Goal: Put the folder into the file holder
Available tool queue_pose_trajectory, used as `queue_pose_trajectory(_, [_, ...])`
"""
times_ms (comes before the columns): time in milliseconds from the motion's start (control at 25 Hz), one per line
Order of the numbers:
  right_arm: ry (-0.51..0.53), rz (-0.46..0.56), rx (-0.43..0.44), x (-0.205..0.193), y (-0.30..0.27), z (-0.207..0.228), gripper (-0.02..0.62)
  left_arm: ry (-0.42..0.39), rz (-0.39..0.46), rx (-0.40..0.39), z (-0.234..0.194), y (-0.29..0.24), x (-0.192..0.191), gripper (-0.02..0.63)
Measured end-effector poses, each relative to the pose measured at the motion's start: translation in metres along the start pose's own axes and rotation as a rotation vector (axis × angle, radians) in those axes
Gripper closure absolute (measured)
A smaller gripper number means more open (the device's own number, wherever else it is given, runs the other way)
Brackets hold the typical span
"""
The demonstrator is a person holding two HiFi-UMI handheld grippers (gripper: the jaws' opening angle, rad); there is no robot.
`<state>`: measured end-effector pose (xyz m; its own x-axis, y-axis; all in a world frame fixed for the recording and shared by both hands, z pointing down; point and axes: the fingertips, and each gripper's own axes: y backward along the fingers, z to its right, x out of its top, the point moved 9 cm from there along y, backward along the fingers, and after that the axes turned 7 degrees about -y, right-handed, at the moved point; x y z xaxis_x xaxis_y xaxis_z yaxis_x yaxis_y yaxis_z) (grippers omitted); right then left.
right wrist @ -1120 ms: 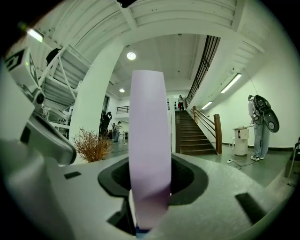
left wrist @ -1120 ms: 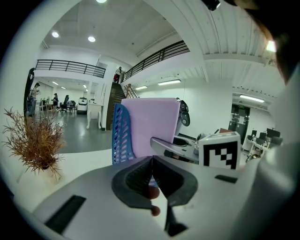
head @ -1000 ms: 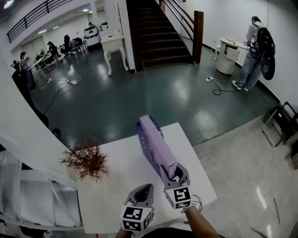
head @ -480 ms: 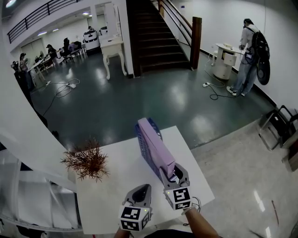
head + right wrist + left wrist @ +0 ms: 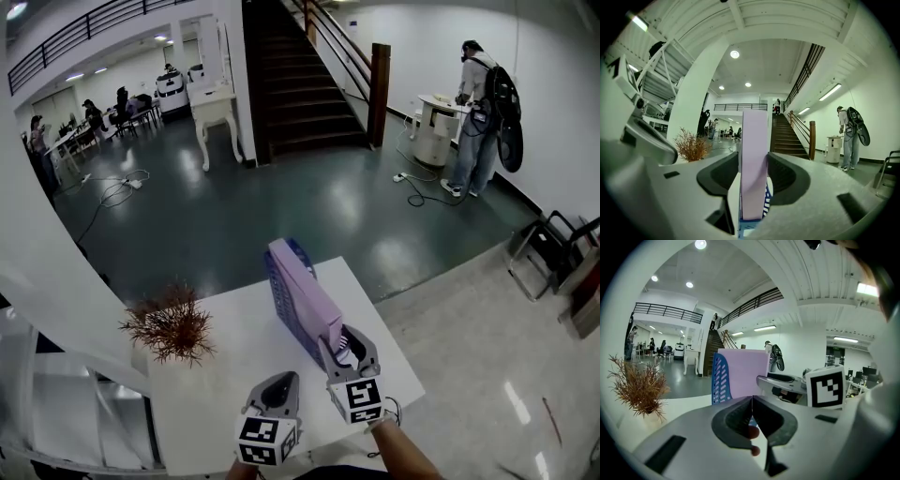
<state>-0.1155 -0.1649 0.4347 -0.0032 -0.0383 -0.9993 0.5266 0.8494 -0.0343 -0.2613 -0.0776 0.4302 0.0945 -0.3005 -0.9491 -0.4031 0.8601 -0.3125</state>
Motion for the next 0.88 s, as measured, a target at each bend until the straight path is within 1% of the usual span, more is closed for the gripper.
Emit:
queue_pose_trajectory(360, [0.002, 0.023, -0.02, 0.01, 0.022, -0.014, 0.426, -0.004, 0.022, -0.002, 0.001, 0.023, -0.009, 0.601])
queue_pose_trajectory(720, [-0.011, -0.009, -0.035, 0.013, 0.05, -0.03, 0.43, -0.005, 0.03, 0.005, -0.003, 0.05, -0.019, 0.6])
queue_pose_trajectory(760, [-0.01, -0.007, -0.041, 0.013, 0.053, -0.032, 0.433, -0.007, 0.03, 0.005, -0.003, 0.053, -0.02, 0.6])
queue_pose_trajectory(840, [-0.01, -0.005, -0.058, 0.013, 0.062, -0.032, 0.474, -0.009, 0.034, 0.006, -0.001, 0.057, -0.02, 0.601])
queue_pose_trajectory(880, [-0.014, -0.01, -0.063, 0.013, 0.066, -0.031, 0.485, -0.009, 0.036, 0.006, 0.0, 0.059, -0.02, 0.601])
